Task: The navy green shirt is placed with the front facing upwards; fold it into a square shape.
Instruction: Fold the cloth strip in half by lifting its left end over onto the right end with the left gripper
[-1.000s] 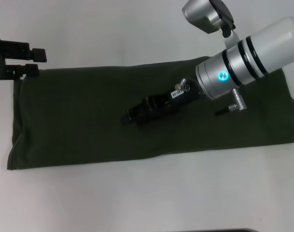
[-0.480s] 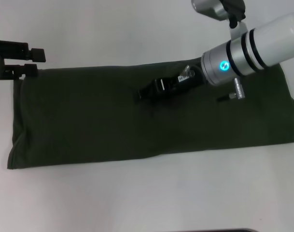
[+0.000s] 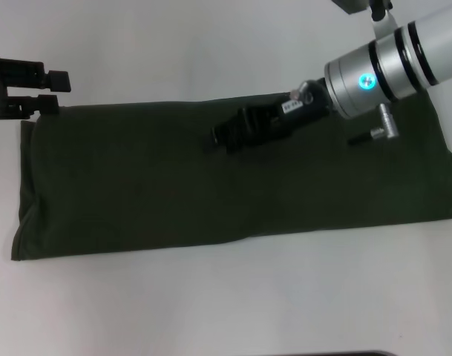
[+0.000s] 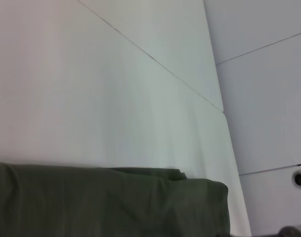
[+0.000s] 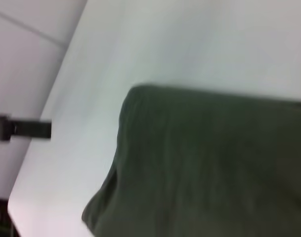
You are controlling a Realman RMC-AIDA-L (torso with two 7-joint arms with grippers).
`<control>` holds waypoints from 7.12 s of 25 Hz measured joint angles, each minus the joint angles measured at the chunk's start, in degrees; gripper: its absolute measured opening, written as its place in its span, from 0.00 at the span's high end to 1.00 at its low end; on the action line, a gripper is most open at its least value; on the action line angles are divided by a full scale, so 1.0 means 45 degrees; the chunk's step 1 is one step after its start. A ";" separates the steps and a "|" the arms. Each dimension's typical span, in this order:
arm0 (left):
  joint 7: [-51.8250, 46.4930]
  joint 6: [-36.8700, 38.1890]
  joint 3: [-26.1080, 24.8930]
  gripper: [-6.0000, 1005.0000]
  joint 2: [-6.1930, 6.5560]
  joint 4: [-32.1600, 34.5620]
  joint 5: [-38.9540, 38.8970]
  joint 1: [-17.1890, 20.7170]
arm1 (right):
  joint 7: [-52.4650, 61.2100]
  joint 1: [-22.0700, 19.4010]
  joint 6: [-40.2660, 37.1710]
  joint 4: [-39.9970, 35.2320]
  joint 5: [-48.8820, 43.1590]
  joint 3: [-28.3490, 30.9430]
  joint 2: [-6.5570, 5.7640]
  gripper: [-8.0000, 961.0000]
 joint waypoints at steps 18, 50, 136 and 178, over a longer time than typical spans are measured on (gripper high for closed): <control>-0.0034 0.0006 -0.0149 0.45 -0.0027 0.0000 -0.0008 0.0014 | 0.0615 -0.0281 0.1710 -0.0191 -0.1865 0.0717 0.0051 0.35; 0.0040 -0.0017 -0.0266 0.45 -0.0044 -0.0021 -0.0023 0.0016 | 0.0053 0.0403 0.1449 0.0417 -0.0328 0.0108 0.0388 0.35; 0.2155 -0.0435 -0.0234 0.45 -0.0091 0.0145 -0.0318 0.0157 | -0.3496 -0.2290 -0.1677 0.0206 0.1203 0.6354 -0.1364 0.35; -0.0054 -0.4448 0.5362 0.45 -0.0656 -0.1783 0.0873 -0.0338 | -0.2798 -0.2992 -0.2410 -0.0489 0.0821 0.6199 -0.1305 0.02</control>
